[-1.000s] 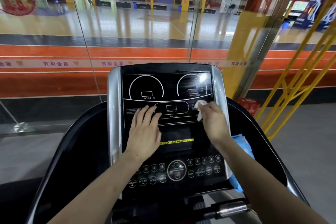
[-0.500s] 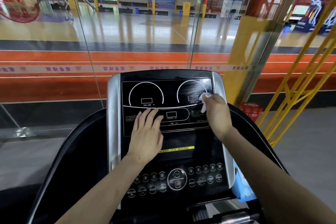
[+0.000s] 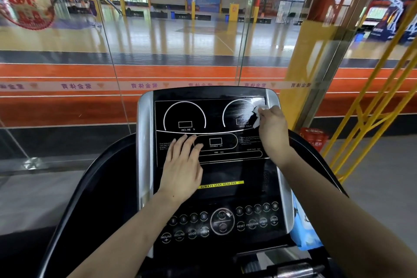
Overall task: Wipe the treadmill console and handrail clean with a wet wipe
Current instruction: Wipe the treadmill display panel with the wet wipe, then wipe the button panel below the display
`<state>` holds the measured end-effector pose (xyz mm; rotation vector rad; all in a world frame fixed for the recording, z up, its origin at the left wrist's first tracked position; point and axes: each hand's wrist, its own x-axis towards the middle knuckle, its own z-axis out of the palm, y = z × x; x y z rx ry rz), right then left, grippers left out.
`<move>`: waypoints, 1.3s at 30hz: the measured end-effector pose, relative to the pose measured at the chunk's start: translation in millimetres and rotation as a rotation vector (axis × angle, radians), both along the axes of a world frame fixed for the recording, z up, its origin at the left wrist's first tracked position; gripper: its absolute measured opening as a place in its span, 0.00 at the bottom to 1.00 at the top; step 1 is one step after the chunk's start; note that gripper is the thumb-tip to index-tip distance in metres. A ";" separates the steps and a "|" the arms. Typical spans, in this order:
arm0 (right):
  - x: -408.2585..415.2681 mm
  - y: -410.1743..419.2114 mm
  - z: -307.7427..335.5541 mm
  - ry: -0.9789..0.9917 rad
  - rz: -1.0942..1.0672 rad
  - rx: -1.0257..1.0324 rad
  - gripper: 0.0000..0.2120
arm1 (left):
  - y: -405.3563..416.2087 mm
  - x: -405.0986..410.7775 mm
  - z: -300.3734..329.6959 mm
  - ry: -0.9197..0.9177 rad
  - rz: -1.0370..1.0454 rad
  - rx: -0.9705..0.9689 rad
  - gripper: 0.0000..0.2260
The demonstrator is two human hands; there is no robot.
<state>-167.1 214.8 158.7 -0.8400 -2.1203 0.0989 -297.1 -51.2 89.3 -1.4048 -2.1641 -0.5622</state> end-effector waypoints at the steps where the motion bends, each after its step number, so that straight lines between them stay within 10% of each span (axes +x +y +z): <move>1: 6.4 -6.0 -9.7 -0.019 0.006 0.032 0.11 | -1.2 1.1 -0.8 -0.002 -0.002 0.002 0.22; 17: 2.3 -122.4 -63.0 -0.074 0.469 -0.016 0.11 | -40.0 10.6 -5.1 -0.062 0.031 -0.019 0.23; 23: 55.6 -135.4 -69.0 0.238 0.291 -0.261 0.10 | -55.5 22.8 -11.3 -0.105 0.029 -0.013 0.23; 39: 165.0 -149.5 -140.0 0.172 0.354 -0.502 0.12 | -53.8 128.3 -52.1 -0.192 0.081 -0.071 0.23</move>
